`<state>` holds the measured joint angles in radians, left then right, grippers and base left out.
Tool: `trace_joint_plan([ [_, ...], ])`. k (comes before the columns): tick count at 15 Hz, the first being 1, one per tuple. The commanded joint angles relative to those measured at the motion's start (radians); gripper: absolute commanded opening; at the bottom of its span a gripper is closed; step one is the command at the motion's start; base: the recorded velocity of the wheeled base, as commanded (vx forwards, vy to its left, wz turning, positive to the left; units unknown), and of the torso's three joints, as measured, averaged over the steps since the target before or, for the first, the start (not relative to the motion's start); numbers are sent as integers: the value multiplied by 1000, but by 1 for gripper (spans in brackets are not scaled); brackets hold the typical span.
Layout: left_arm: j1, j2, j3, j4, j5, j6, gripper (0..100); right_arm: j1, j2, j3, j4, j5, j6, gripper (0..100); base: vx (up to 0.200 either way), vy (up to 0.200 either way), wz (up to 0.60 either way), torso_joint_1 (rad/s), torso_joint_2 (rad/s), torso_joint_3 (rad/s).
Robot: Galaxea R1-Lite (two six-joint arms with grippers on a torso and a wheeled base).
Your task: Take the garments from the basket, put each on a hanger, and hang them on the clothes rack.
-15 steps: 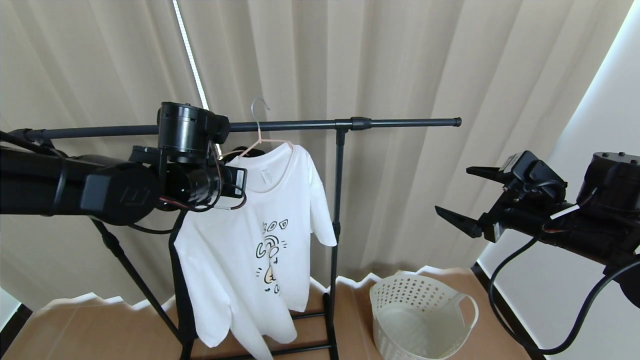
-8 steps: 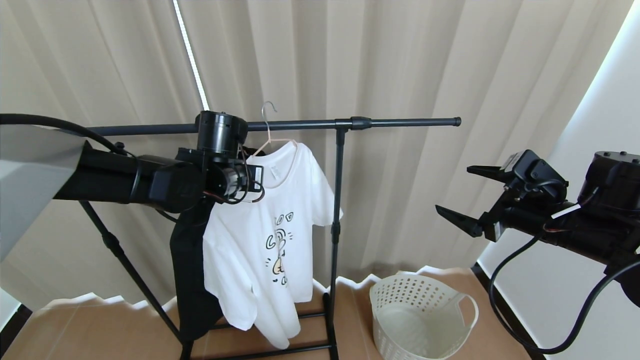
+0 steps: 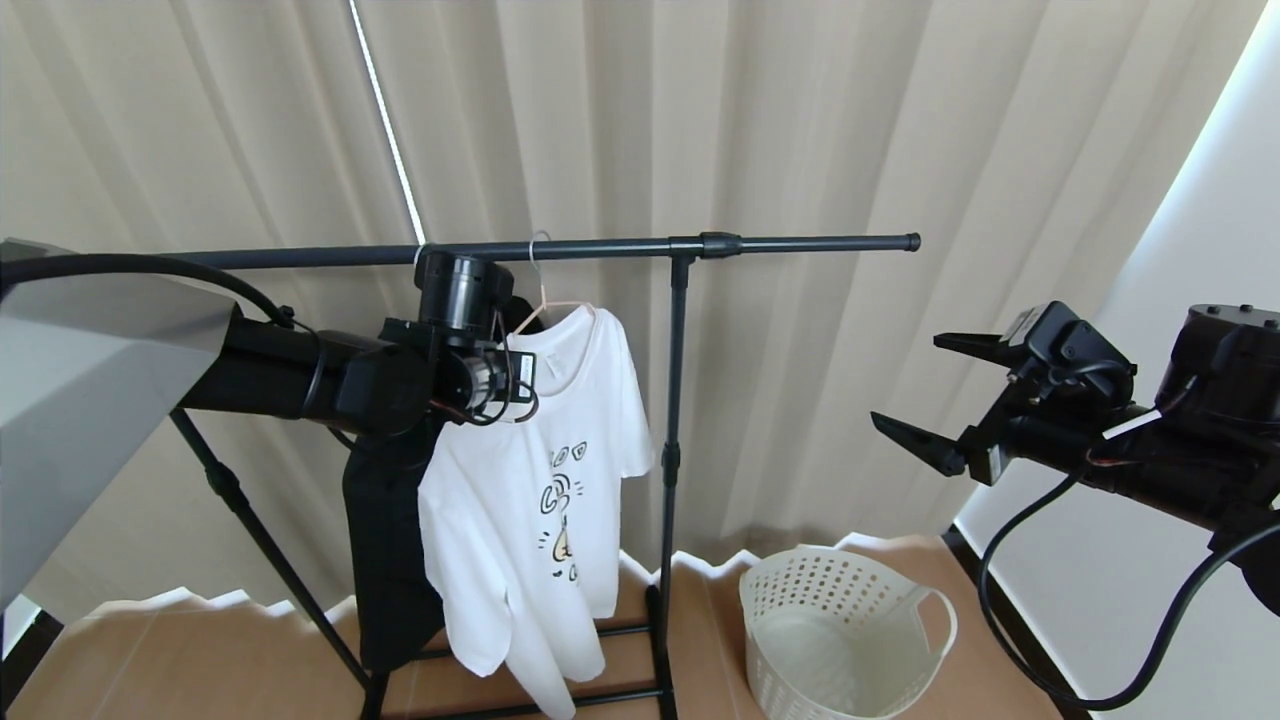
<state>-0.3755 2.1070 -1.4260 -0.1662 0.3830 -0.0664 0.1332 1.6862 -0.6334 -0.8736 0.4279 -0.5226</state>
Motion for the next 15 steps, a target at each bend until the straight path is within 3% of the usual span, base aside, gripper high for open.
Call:
trace_joint_plan([
  [1,0,-1,18,-1,1,-1,0,0,1,0,-1,0,-1,100,0,0,0,0,0,0],
  [2,1,-1,21,-1,1,-1,100,0,3,0,-1,0,-1,100,0,0,0,0,0,0],
  [5,0,-13,38,-1,1,-3,100,3,6,-3,2,0,-1,100,0,0,0,0,0,0],
  [8,-20,-179,133,5,-9,-1,100,36,9,-11,1,-37,7,100,0,0,0,0,0,0],
  [12,-65,-656,438,106,-13,62,100,77,-56,-77,-2,-146,312,100,0,0,0,0,0,0],
  [13,-80,-763,539,125,-22,77,100,77,-65,-92,2,-169,355,100,0,0,0,0,0,0],
  [15,-108,-937,768,125,-42,82,100,77,-69,-94,-1,-215,366,100,0,0,0,0,0,0],
])
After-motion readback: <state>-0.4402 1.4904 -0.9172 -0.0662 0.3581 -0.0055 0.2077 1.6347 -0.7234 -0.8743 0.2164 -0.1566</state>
